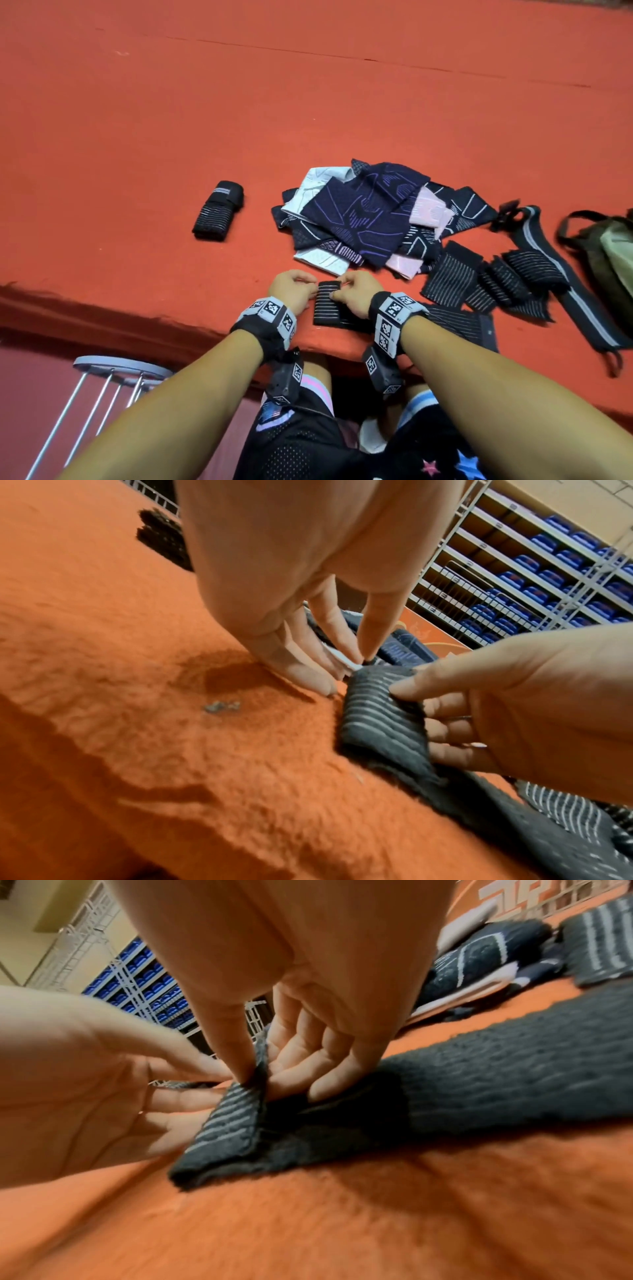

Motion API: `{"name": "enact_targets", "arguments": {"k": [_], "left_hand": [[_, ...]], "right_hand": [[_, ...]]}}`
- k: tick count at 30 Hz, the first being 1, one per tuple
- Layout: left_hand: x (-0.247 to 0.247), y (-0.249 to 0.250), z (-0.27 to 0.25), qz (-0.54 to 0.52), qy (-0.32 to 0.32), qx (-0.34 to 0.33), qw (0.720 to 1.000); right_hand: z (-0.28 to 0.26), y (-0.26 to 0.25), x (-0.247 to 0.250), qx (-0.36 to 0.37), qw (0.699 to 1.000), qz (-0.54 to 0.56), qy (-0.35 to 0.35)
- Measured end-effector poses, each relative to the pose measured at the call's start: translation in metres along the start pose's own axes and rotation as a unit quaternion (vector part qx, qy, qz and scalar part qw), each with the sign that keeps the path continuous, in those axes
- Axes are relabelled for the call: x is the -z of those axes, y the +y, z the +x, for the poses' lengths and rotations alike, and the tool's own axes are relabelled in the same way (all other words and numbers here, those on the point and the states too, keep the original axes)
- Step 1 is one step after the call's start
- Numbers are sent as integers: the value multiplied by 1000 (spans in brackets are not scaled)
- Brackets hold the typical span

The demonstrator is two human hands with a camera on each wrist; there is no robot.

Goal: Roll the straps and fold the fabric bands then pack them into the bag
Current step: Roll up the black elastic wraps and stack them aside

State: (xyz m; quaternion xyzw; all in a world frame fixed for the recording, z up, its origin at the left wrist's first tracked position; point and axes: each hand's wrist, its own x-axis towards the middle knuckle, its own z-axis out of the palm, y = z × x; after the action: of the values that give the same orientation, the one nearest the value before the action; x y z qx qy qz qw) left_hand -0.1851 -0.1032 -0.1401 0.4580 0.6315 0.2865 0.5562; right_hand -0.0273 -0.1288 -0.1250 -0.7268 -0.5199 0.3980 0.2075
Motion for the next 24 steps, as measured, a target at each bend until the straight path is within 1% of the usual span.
{"name": "enact_targets", "arguments": {"k": [2,5,10,13,16,21,23,24], "left_hand": [[-4,-2,0,10,3,-11,1000],[-11,-6,1,44,9,-25,999],[-17,-8,1,147,14,-34,988],[-17,-7,2,156,9,-36,987],[-16,-7,2,167,9,-31,985],[-19,-2,-4,180,30,-40,982],[-24,3,-10,156,33,-44,986],[-27,6,-12,136,29,-42,989]], "right_hand": [[0,6,9,-15,1000,-11,13],[-2,11,13,-25,1000,1,14],[-3,23,10,8,998,-46,36],[-3,26,7,33,994,-95,36],[1,26,6,34,989,-143,34],[6,26,4,13,988,-153,30],[5,24,7,-1,989,-147,32],[4,22,10,-10,993,-118,26]]}}
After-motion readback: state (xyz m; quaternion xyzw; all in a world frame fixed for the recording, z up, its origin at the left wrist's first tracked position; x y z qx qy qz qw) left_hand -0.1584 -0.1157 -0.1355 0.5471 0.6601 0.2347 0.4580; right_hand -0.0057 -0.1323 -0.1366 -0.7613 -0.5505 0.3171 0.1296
